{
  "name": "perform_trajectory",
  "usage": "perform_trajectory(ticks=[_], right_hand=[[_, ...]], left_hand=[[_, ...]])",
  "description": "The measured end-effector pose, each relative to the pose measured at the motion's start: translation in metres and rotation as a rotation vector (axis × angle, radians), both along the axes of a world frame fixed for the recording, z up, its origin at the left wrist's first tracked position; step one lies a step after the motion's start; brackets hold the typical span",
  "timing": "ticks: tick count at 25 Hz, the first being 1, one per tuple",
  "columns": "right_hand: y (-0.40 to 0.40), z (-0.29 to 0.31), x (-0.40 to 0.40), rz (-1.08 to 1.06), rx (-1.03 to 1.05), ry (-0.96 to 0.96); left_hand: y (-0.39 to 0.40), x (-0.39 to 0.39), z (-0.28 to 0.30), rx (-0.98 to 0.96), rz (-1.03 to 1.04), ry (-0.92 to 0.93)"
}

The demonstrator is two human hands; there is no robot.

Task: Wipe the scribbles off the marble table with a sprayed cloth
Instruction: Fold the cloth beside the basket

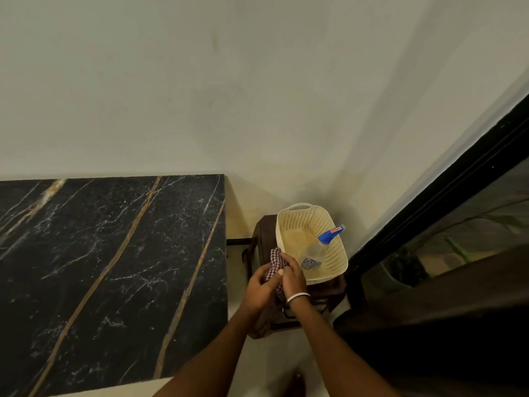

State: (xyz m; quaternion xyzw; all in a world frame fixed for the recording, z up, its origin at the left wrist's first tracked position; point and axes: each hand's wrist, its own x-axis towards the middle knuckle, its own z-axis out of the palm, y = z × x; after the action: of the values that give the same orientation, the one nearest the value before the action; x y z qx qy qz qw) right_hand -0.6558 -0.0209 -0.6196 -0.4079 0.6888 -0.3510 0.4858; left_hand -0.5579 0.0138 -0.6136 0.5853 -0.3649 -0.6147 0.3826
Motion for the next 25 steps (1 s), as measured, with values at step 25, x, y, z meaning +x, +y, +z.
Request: perform_trajectory(ticks=[25], right_hand=[[-0.197, 0.068, -0.126, 0.144, 0.012, 0.107]], left_hand=[[-0.212, -0.071, 0.04, 0.079, 0.123, 0.109]])
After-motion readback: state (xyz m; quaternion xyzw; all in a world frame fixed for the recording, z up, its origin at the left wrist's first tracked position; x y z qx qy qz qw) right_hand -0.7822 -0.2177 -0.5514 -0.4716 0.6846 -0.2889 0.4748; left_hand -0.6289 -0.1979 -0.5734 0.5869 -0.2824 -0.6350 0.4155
